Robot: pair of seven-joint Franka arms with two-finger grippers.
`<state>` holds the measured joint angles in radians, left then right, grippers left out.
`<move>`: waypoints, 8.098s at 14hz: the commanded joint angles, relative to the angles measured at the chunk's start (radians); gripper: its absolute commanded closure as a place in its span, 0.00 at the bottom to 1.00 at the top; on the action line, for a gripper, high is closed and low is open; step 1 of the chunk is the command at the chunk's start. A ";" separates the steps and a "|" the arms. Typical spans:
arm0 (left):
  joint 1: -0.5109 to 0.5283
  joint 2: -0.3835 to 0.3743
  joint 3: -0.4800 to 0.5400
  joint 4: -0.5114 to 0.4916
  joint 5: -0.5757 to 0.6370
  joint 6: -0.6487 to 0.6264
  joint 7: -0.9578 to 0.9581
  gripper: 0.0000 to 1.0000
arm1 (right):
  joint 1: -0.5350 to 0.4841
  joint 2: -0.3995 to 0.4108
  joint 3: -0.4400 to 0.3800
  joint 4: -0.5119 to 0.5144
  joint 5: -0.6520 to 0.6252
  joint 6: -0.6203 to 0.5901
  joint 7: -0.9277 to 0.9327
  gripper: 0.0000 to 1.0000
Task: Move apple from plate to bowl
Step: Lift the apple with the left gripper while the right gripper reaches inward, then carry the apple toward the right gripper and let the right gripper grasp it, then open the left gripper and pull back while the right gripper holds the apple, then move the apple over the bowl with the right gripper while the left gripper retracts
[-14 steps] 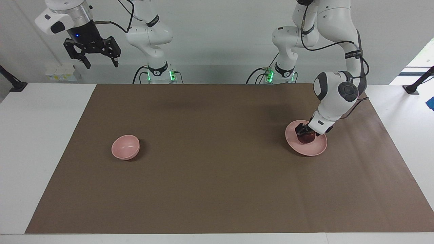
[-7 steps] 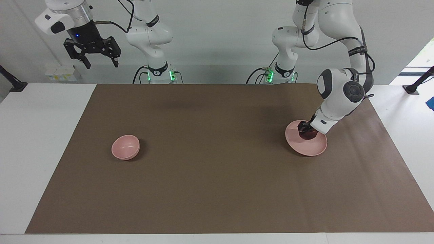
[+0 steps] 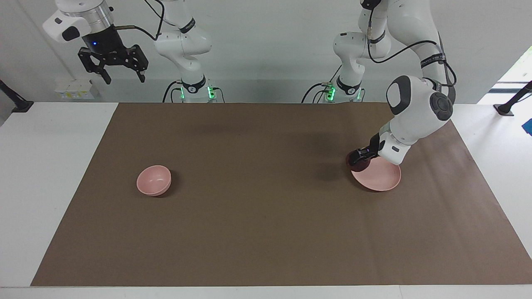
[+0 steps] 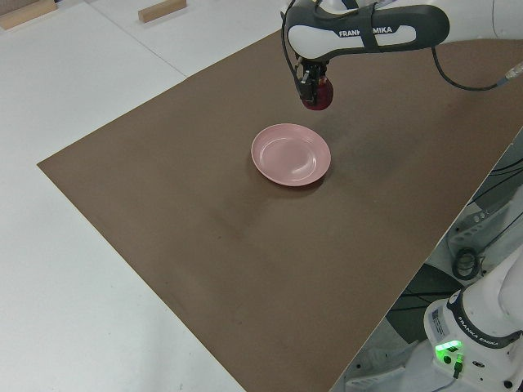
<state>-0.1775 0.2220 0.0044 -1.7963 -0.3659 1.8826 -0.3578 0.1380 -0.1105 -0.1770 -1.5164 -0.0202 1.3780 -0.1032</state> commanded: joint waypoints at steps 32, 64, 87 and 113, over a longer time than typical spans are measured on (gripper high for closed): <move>0.067 -0.039 -0.053 0.043 -0.685 -0.431 -0.504 1.00 | 0.034 -0.092 0.004 -0.568 1.029 0.354 -0.076 0.00; -0.086 -0.119 -0.310 -0.121 -1.257 -0.065 -0.682 1.00 | 0.221 -0.152 0.017 -0.639 1.188 0.470 0.157 0.00; 0.033 -0.155 -0.293 -0.012 -0.451 -0.076 -0.676 0.00 | 0.135 -0.059 0.014 -0.596 0.559 0.466 0.139 1.00; 0.218 -0.151 -0.046 0.140 0.127 -0.089 -0.014 0.00 | 0.068 0.382 0.011 -0.450 -0.508 0.799 0.141 1.00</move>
<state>0.0926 0.0654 -0.1130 -1.6817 -0.2784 1.7886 -0.4994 0.2142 0.2755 -0.1718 -1.9519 -0.5076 2.1448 0.0078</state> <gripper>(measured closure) 0.000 0.137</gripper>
